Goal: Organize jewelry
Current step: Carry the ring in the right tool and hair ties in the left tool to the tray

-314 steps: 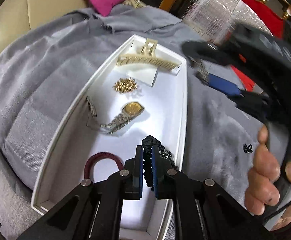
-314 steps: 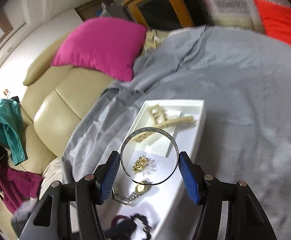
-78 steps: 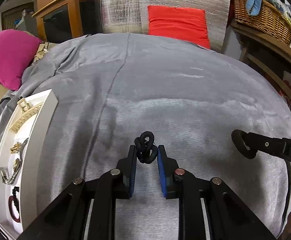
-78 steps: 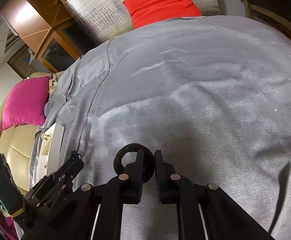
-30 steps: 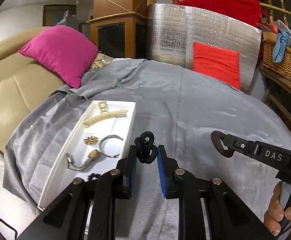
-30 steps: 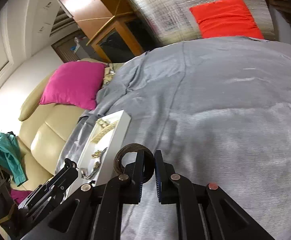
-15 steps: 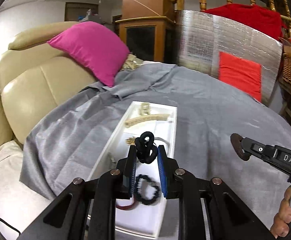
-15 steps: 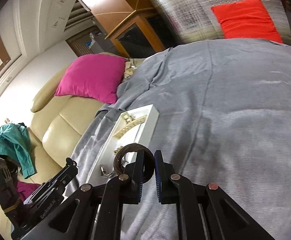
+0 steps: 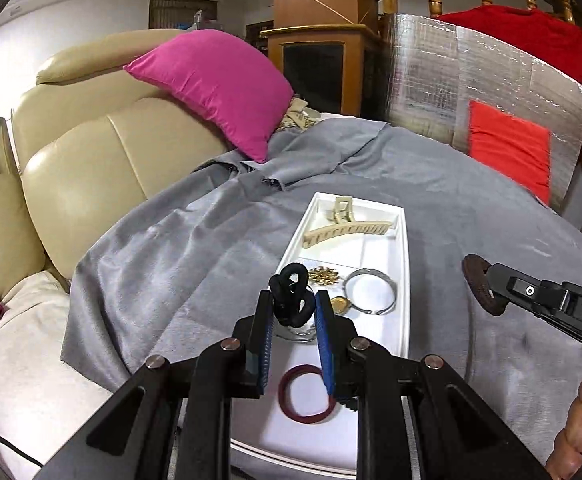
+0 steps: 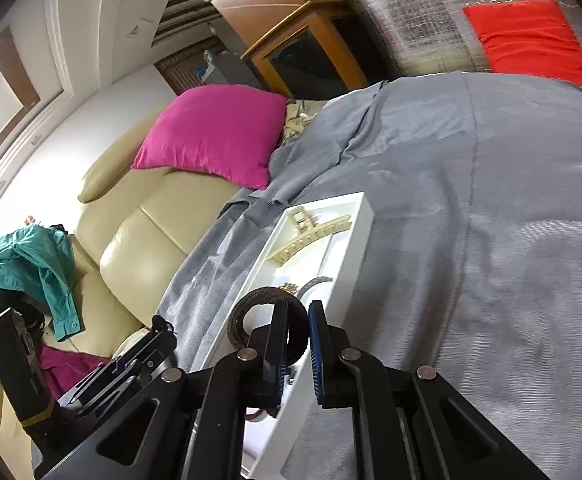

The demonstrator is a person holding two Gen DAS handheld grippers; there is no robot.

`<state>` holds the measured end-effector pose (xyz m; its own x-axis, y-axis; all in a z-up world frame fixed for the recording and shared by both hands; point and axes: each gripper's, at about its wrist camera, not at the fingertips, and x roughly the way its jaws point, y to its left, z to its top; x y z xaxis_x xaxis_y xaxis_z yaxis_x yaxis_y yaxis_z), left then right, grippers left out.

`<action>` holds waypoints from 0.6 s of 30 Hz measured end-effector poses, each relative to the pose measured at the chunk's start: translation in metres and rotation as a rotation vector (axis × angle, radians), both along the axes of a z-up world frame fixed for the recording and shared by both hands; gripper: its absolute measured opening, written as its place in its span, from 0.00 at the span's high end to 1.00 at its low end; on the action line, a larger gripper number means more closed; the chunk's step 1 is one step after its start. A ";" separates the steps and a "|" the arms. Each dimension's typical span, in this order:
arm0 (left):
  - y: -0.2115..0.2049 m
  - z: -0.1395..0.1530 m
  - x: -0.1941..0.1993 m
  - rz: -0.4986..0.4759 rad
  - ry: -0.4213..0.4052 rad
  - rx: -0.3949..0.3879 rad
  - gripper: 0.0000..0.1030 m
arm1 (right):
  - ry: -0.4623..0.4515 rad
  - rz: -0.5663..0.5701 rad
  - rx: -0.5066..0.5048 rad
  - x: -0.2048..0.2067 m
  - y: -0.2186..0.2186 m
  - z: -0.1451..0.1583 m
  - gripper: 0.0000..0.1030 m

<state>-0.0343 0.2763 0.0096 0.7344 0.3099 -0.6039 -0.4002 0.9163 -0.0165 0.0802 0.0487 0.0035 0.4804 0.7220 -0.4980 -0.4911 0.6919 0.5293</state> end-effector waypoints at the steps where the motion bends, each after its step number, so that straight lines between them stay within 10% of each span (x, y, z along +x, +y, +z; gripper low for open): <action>1: 0.002 -0.001 0.000 0.002 0.003 -0.001 0.79 | 0.001 0.007 0.000 -0.001 0.005 0.000 0.89; 18: 0.049 -0.030 -0.011 -0.003 0.139 -0.129 0.79 | 0.001 0.130 -0.147 -0.041 0.050 -0.009 0.89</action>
<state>-0.0450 0.3252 -0.0201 0.6420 0.2213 -0.7341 -0.4045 0.9111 -0.0792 0.0388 0.0986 -0.0053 0.3875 0.6974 -0.6029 -0.5805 0.6926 0.4282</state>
